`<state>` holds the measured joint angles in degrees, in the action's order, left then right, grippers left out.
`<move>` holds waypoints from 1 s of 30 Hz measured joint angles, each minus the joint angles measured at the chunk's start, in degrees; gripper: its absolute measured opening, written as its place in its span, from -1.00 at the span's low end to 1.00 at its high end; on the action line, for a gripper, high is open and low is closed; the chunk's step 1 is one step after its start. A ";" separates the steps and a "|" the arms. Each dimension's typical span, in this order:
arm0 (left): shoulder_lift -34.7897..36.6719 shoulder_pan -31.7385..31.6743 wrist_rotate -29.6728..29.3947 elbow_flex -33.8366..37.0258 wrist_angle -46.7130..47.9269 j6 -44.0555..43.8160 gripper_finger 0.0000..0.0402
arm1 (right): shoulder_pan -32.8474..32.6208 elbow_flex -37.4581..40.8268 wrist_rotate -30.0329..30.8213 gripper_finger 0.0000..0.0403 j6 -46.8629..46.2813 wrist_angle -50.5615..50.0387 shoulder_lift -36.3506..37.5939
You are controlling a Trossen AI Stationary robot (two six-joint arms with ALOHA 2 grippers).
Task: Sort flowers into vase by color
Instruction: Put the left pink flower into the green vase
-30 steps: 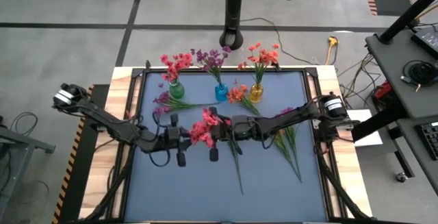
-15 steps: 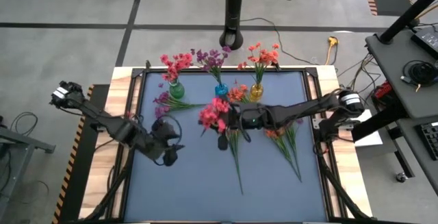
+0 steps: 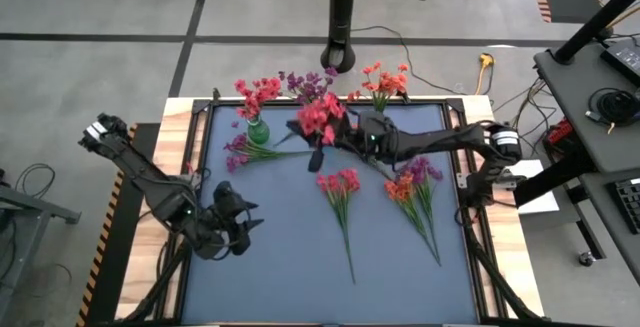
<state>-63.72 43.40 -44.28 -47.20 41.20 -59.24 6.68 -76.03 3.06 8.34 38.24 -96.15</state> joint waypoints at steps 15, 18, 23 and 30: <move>-0.02 5.82 1.21 2.14 14.33 -20.71 -0.17 | 5.73 -20.45 -3.04 -0.93 3.74 -8.49 -14.35; -0.02 7.02 1.28 2.32 16.63 -24.30 -0.19 | 6.63 -23.08 -3.12 -0.93 3.98 -8.40 -17.14; -0.02 7.69 1.27 2.34 17.99 -26.11 -0.19 | 7.41 -27.04 -3.01 -0.93 7.70 -7.84 -21.44; -0.04 7.69 1.23 2.34 18.78 -26.14 -0.20 | 7.20 -32.16 -3.15 -0.93 9.45 -7.94 -26.24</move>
<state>-63.77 51.09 -43.05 -44.86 59.98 -85.38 13.88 -108.20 -0.09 17.79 30.29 -122.39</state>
